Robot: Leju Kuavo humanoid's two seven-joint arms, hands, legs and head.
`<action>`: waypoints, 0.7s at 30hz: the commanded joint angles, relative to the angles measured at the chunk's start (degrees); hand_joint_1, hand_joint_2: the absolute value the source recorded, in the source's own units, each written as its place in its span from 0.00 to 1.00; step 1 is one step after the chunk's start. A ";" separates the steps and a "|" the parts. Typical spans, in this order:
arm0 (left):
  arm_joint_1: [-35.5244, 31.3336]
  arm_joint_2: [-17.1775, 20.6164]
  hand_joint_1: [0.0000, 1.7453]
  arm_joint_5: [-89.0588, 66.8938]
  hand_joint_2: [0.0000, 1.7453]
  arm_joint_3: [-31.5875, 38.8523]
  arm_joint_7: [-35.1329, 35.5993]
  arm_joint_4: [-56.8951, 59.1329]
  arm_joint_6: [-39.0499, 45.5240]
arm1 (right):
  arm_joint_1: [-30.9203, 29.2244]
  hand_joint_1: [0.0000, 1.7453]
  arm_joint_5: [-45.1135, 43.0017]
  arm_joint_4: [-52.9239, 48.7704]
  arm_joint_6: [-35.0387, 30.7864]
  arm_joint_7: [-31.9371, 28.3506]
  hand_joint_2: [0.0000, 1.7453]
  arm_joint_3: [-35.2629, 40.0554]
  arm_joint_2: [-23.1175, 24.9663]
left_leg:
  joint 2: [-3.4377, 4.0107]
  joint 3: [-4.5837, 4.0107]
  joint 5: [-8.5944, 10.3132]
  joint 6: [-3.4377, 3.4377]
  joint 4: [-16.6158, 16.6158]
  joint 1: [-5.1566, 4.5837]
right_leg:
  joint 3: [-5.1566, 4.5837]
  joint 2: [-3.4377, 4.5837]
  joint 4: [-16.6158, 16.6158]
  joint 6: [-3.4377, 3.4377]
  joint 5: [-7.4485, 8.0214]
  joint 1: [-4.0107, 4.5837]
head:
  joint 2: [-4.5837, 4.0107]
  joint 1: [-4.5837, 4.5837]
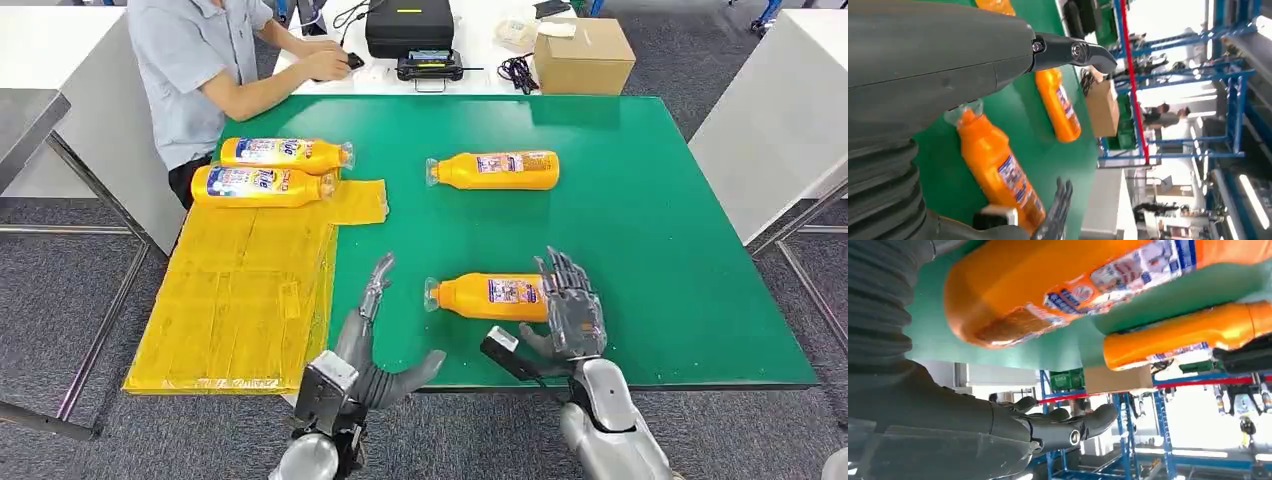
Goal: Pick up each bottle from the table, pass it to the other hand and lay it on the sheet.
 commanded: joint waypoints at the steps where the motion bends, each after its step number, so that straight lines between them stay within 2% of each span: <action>1: -3.42 1.80 0.00 2.70 1.00 -2.00 3.21 5.42 -2.64 | -7.32 0.00 1.46 14.09 2.19 2.79 1.00 5.37 0.18 | 0.16 0.29 -0.08 -0.14 -0.07 0.08 | 0.26 0.13 -0.10 -0.16 -0.02 0.09 | 0.00 0.00; 9: -4.26 1.90 0.00 2.63 1.00 -3.05 4.78 5.98 -4.11 | -13.64 0.00 3.49 20.03 6.14 5.03 1.00 7.89 0.39 | 0.14 0.15 -0.04 -0.08 -0.04 0.03 | 0.11 0.12 -0.03 -0.09 0.00 0.03 | 0.00 0.00; 18: -4.56 2.38 0.00 1.36 1.00 -3.91 6.36 5.79 -4.78 | -13.74 0.00 2.74 20.23 7.80 4.97 1.00 8.76 0.25 | 0.08 0.19 -0.05 -0.10 -0.04 0.04 | 0.17 0.06 -0.04 -0.11 -0.03 0.05 | 0.00 0.00; 21: -3.88 2.55 0.00 0.22 1.00 -3.49 7.09 4.94 -4.82 | -13.60 0.00 4.43 19.22 8.35 7.21 1.00 10.12 -0.83 | 0.09 0.30 -0.11 -0.15 -0.03 0.08 | 0.28 0.05 -0.04 -0.16 -0.08 0.09 | 0.00 0.00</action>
